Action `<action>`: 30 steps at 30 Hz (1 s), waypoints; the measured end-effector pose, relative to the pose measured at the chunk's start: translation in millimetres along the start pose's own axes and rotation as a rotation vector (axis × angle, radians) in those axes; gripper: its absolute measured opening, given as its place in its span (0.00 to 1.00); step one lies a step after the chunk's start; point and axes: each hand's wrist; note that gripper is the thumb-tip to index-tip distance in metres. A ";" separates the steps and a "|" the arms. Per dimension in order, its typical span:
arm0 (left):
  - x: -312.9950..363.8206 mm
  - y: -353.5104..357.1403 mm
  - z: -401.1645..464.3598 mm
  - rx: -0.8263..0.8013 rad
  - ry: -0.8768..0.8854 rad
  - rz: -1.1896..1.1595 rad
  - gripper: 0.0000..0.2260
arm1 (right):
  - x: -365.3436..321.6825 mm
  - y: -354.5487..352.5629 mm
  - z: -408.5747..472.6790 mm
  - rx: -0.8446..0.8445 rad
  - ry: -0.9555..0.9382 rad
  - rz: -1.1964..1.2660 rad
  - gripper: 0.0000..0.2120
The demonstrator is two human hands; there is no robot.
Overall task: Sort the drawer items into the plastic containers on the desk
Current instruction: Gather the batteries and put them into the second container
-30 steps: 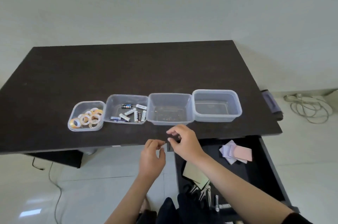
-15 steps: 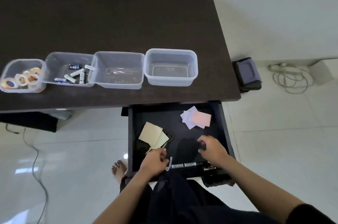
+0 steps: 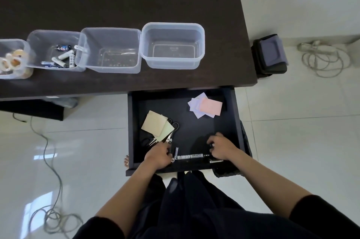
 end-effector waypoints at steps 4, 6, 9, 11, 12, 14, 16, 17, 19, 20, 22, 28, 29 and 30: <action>-4.1 -0.1 2.3 -0.028 -0.027 0.031 0.19 | -1.7 2.7 3.3 -0.088 -0.124 0.096 0.15; -4.2 0.1 2.3 -0.018 -0.026 0.041 0.19 | -1.8 3.5 6.4 -0.091 -0.154 0.180 0.14; -3.0 -1.1 0.3 0.066 -0.023 -0.007 0.16 | -0.4 4.1 9.2 0.015 -0.146 0.291 0.14; -4.8 -1.5 0.1 0.061 -0.040 -0.015 0.13 | 0.6 4.8 10.4 0.058 -0.120 0.274 0.16; -5.2 -1.7 0.1 0.026 -0.046 0.013 0.12 | 0.1 5.2 10.6 0.045 -0.115 0.244 0.17; -3.6 -2.0 -0.2 -0.045 -0.029 0.065 0.13 | -1.1 6.4 11.9 -0.031 -0.110 0.144 0.18; -0.1 -1.5 1.9 -0.102 0.005 0.033 0.14 | -3.9 5.9 12.6 -0.103 -0.099 0.042 0.19; 1.6 -1.0 3.0 -0.121 0.018 0.018 0.15 | -5.9 4.7 12.4 -0.129 -0.091 0.012 0.19; 3.8 -0.4 5.8 -0.149 0.029 -0.005 0.16 | -9.7 3.4 13.0 -0.171 -0.068 -0.022 0.19; 3.6 0.7 8.3 -0.168 0.032 -0.036 0.17 | -11.8 3.0 13.5 -0.191 -0.063 -0.037 0.19; 2.6 3.7 12.4 -0.213 0.048 -0.122 0.19 | -16.0 3.5 14.5 -0.230 -0.070 -0.060 0.18; 0.1 9.7 23.3 -0.181 0.076 -0.174 0.16 | -24.3 6.2 18.3 -0.254 -0.068 -0.095 0.19; 0.5 10.0 24.6 -0.180 0.084 -0.179 0.16 | -26.3 6.5 18.5 -0.254 -0.070 -0.101 0.19; 1.0 10.5 26.0 -0.177 0.092 -0.178 0.16 | -28.1 7.0 19.0 -0.252 -0.071 -0.108 0.19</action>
Point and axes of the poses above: each hand's wrist, its own z-axis towards the middle knuckle, its own y-axis out of the palm, x = y × z, and after that the axes turned 15 degrees about -x, right-handed
